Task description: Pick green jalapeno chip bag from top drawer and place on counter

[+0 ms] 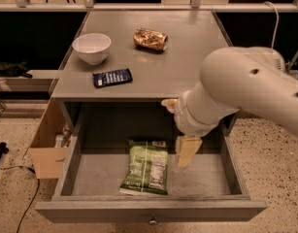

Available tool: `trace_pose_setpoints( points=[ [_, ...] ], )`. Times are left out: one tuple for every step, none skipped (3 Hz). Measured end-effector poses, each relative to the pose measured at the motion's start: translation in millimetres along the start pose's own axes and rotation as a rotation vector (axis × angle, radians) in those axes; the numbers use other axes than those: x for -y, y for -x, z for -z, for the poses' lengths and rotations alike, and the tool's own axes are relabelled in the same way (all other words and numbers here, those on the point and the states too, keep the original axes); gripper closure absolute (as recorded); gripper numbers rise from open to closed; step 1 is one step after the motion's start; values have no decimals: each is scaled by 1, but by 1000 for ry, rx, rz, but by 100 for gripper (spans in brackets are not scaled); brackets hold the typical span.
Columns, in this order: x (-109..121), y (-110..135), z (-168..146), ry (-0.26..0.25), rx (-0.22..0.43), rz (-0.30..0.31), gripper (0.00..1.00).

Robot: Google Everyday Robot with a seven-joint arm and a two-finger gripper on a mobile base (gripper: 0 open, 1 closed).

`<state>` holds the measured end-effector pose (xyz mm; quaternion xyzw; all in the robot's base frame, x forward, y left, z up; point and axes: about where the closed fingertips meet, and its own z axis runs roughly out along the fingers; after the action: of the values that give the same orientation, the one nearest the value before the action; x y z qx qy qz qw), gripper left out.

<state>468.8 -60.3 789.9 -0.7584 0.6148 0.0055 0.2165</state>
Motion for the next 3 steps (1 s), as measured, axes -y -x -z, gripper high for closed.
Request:
trace_pose_setpoints(
  points=[
    [1,10,-26,34,-7,80,0],
    [-5,8,-57,46,-90,179,0],
    [-4,8,-53,42,-87,176,0]
  ],
)
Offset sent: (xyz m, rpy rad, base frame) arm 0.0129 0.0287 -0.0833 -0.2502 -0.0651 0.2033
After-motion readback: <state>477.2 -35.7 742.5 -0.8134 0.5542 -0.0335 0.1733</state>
